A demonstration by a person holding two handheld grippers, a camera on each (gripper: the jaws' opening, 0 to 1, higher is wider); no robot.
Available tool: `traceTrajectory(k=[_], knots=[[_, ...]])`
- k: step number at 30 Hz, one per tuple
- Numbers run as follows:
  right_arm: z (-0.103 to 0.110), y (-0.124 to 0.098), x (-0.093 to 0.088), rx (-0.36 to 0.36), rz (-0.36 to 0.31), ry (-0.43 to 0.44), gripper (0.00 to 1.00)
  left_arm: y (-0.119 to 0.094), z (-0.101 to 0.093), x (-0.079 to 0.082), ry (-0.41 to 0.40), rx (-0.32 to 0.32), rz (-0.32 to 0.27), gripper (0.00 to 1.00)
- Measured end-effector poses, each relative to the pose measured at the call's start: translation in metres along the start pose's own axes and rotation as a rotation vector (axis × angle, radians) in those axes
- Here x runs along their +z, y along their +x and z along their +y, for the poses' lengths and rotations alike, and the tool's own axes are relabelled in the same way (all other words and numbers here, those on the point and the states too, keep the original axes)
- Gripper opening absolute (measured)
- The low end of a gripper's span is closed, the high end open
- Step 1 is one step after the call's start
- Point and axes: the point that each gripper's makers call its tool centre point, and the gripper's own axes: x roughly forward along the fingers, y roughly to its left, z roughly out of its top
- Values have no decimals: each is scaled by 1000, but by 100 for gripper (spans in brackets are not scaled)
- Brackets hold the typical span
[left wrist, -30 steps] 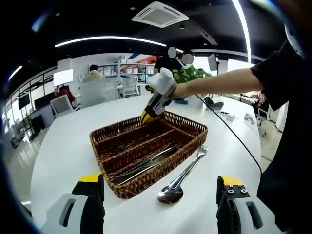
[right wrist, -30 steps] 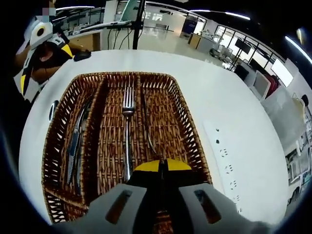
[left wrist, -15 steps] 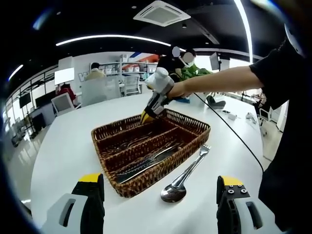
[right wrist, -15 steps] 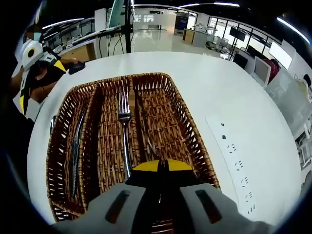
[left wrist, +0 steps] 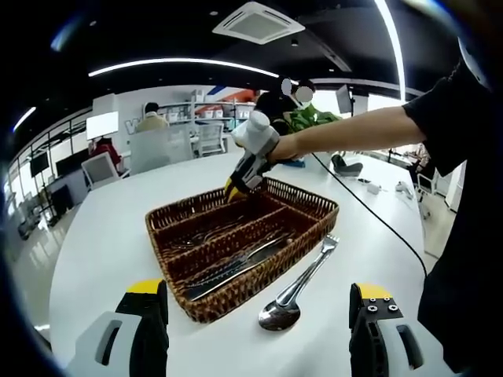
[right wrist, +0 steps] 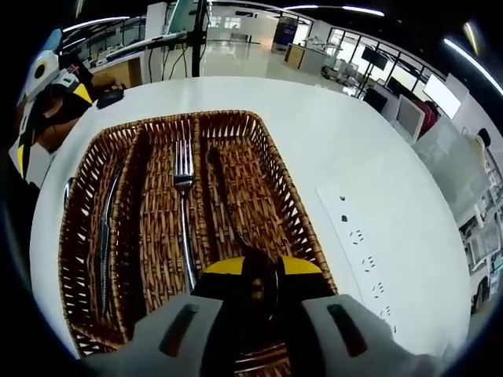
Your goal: Arrange the knives, forks, and spoons in their matching storage slots by inserting each utensil handle-first until every utensil is classified and aligned in the correct compartment
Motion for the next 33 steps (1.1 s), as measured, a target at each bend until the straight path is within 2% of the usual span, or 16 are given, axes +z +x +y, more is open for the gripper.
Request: traceTrajectory(k=[9, 17, 29, 33], knots=[[-2, -8, -3, -41, -4, 4, 20, -2, -2, 4, 13, 0, -11, 100], [0, -23, -3, -78, -42, 55, 28, -3, -6, 10, 27, -4, -26, 100], [16, -52, -1, -135, -108, 132, 38, -1, -16, 18, 49, -17, -46, 100], [24, -71, 0, -169, -152, 156, 40, -2, -21, 22, 54, -18, -52, 100]])
